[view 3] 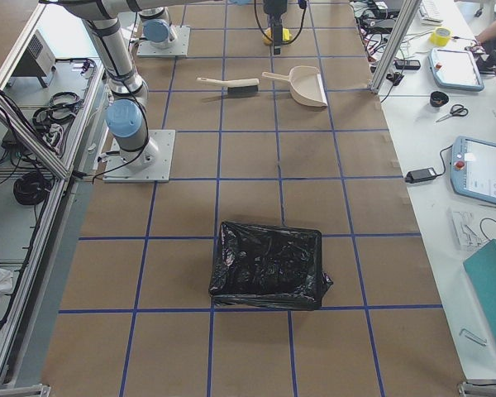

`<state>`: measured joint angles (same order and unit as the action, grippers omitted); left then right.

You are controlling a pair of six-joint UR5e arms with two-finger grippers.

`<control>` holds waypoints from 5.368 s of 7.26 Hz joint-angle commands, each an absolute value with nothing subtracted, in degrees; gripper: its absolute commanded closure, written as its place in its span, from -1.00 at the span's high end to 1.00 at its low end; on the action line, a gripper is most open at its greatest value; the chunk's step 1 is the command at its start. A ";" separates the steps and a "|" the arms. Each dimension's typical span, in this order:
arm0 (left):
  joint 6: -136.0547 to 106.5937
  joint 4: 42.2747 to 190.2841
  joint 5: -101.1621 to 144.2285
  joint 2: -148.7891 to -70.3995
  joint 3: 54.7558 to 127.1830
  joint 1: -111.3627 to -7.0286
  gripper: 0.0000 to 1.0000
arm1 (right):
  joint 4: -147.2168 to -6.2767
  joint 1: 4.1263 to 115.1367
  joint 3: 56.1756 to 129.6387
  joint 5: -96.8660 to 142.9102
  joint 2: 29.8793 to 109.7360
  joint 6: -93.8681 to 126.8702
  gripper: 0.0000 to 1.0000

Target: Sweep and dump trash in nearest bin

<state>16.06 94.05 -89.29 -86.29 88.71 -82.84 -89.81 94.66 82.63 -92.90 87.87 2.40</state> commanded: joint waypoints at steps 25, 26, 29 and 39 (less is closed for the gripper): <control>-9.99 79.54 -89.30 -115.11 73.32 -97.98 1.00 | -115.40 121.64 119.00 -82.80 80.95 22.85 0.48; -11.41 77.63 -88.86 -117.92 72.52 -100.09 1.00 | -115.31 121.73 119.00 -82.79 81.03 22.85 0.35; -17.31 76.29 -87.63 -121.28 73.29 -103.70 1.00 | -114.70 121.73 119.00 -82.88 80.86 22.85 -0.27; -18.98 64.95 -87.80 -121.65 85.43 -111.53 0.86 | -112.94 123.30 118.74 -81.66 82.27 46.09 -1.00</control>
